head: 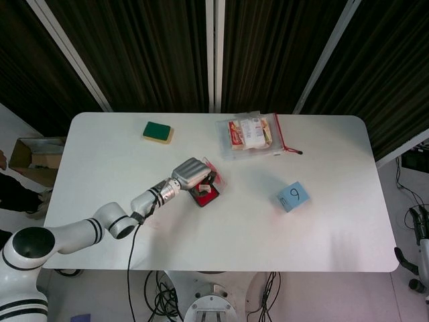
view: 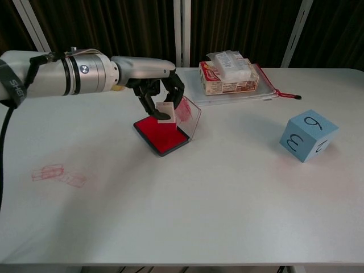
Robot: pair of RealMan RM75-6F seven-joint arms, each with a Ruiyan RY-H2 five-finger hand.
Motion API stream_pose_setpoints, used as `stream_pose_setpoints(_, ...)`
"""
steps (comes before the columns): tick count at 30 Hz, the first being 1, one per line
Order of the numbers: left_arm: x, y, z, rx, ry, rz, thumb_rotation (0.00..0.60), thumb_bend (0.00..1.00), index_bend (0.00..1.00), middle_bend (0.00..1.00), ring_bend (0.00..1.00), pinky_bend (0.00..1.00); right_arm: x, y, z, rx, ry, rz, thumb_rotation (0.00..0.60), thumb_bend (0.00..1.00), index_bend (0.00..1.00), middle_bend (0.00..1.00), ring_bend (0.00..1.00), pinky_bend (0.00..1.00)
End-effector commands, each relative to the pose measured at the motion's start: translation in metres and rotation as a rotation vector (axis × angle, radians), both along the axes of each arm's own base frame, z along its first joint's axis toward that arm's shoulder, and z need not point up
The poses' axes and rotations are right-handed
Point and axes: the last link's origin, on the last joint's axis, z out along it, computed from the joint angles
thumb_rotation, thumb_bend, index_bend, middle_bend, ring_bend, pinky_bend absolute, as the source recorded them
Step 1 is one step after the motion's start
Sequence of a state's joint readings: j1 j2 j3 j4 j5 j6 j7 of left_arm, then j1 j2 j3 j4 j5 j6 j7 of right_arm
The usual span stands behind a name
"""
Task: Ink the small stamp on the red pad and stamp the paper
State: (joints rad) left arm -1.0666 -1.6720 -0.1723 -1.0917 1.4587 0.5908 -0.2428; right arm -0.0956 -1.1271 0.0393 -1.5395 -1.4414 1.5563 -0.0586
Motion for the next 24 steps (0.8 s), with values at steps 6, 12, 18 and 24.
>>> stream_pose_setpoints(6,-0.006,0.01,-0.02,0.012,-0.004,0.058,0.6,0.46,0.66,0.66,0.98,1.0,-0.004,-0.002,0.0,0.002,-0.011,-0.007,0.6,0.17,0.0,0.0,0.0,0.0)
stream_pose_setpoints(12,-0.018,0.013,-0.028,0.01,0.028,0.081,0.6,0.47,0.66,0.67,0.98,1.0,-0.007,-0.001,0.001,-0.004,-0.015,-0.015,0.6,0.17,0.0,0.0,0.0,0.0)
stream_pose_setpoints(18,-0.024,0.015,-0.034,0.007,0.021,0.111,0.6,0.47,0.66,0.67,0.98,1.0,-0.007,-0.002,-0.001,0.003,-0.014,-0.015,0.6,0.18,0.0,0.0,0.0,0.0)
stream_pose_setpoints(24,-0.025,0.017,-0.031,0.011,-0.003,0.109,0.6,0.47,0.66,0.67,0.98,1.0,-0.007,-0.003,0.0,0.002,-0.012,-0.016,0.6,0.18,0.0,0.0,0.0,0.0)
